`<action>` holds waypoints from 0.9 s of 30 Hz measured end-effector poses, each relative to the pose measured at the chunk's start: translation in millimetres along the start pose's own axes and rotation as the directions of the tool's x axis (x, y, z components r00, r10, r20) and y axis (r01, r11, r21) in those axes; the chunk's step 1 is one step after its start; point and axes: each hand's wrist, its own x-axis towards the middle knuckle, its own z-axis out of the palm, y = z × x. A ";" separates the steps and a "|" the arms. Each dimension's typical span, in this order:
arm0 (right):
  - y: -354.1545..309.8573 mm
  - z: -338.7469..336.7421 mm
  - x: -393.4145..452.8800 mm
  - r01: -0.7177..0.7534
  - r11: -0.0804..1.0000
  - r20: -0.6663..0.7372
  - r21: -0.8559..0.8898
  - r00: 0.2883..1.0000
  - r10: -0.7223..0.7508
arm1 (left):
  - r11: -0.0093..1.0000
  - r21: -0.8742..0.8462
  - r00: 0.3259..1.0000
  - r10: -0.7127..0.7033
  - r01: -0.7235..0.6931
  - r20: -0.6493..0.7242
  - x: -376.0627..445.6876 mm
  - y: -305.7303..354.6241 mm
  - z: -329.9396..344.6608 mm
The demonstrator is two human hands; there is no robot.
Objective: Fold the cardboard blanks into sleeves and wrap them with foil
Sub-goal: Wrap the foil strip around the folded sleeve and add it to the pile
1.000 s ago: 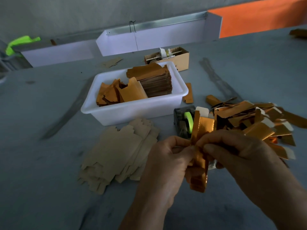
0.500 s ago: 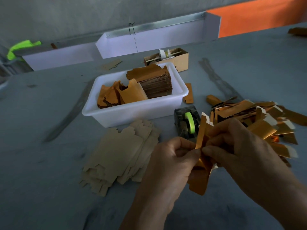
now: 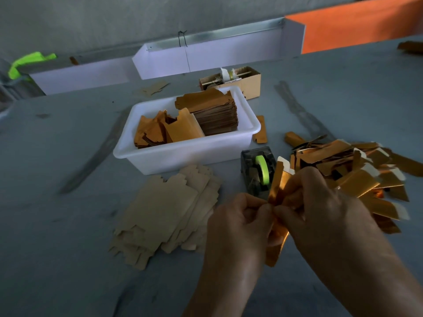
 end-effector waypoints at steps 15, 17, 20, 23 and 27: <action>6.9 5.0 1.5 -0.017 0.957 0.001 0.288 1.000 0.018 | 0.998 0.031 0.996 0.052 -0.050 -0.075 -4.8 1.9 -7.8; 9.0 11.4 0.7 -0.018 0.939 0.027 0.343 1.000 0.009 | 0.998 0.037 0.997 0.043 -0.040 -0.064 -7.2 2.5 -6.9; 13.6 17.7 1.4 -0.008 0.919 0.029 0.394 1.000 -0.004 | 0.995 0.084 0.997 0.051 -0.046 -0.063 -7.9 2.0 -9.3; 13.0 19.0 6.0 0.006 0.896 0.050 0.444 0.998 -0.031 | 0.995 0.085 0.999 0.046 -0.045 -0.013 -6.8 6.3 -13.8; 17.9 14.8 21.2 0.023 0.904 -0.047 0.427 0.999 -0.003 | 0.935 0.330 0.975 0.181 -0.129 -0.130 2.2 4.3 -26.1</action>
